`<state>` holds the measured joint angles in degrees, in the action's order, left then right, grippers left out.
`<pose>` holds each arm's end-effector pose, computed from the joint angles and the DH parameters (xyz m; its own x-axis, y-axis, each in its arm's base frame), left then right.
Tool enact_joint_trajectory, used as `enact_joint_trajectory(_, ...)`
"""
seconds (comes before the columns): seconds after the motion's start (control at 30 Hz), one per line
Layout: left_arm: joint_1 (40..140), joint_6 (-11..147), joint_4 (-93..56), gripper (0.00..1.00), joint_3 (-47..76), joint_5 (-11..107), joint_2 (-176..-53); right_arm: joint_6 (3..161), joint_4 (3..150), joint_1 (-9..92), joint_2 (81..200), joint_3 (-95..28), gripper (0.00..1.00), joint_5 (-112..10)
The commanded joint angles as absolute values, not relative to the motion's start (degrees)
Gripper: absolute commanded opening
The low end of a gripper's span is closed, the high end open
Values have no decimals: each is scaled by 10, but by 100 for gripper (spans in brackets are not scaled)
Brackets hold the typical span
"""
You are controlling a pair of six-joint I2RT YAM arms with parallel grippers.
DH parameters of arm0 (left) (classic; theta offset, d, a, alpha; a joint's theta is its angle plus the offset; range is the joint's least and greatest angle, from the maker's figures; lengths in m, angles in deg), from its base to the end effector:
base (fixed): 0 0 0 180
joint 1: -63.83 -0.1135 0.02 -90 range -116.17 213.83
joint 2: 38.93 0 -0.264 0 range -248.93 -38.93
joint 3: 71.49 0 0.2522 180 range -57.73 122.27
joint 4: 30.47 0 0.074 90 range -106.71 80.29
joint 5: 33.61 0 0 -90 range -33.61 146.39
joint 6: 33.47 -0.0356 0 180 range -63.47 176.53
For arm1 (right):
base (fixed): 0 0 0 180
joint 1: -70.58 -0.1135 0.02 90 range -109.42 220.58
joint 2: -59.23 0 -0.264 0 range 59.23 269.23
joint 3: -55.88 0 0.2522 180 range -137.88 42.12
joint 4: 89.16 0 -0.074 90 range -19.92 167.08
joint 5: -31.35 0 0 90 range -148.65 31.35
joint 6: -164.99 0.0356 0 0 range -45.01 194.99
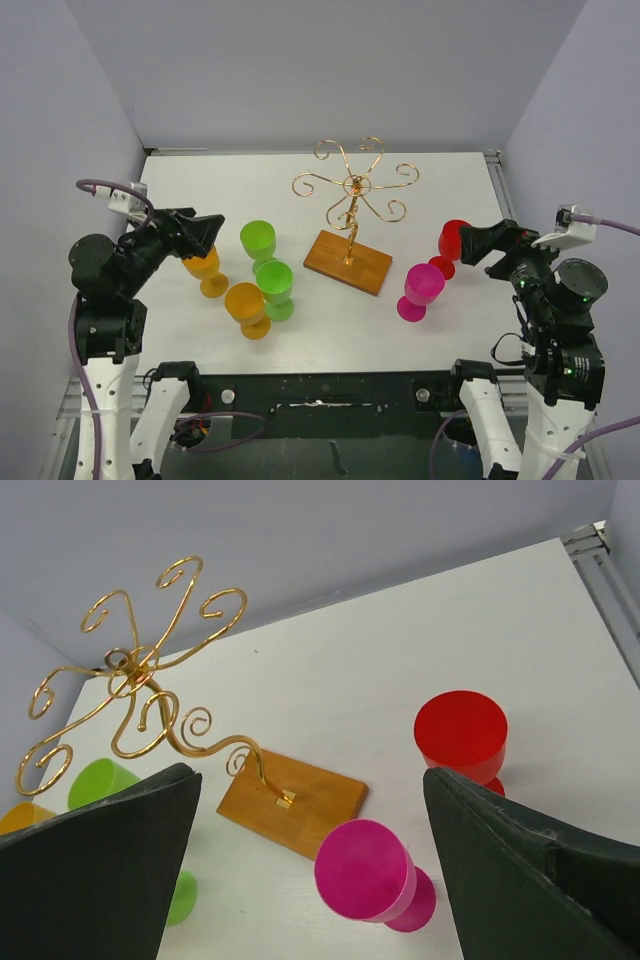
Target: Place the wine glass upside down on the wine glass rack
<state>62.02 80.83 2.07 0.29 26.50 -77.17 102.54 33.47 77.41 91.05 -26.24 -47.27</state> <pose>0.1282 -0.0137 0.4181 -0.1778 -0.3626 -0.9148 0.4361 0.8043 -0.4035 0.0652 -0.0007 0.4333 -0.1444 0.4740 -0.8686 -0.0125 0.8769 0.4805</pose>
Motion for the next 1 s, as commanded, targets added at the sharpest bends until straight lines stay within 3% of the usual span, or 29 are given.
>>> enact_joint_trajectory(0.0, 640, 773, 39, 75, 28, 307, -762, 1019, 325, 780, 933, -261, 100, -421)
enact_joint_trajectory(0.17, 662, 737, 37, 82, 27, 284, -762, 1002, 299, 781, 950, -237, 92, -430)
enact_joint_trajectory(0.57, 684, 766, -119, 82, -24, 236, -807, 949, 211, 781, 1040, -209, 51, -473)
enact_joint_trajectory(0.73, 685, 787, -207, 82, -47, 228, -822, 952, 204, 763, 1080, -194, 43, -485)
enact_joint_trajectory(0.97, 692, 786, -222, 82, -49, 220, -828, 982, 227, 681, 1105, -136, 45, -510)
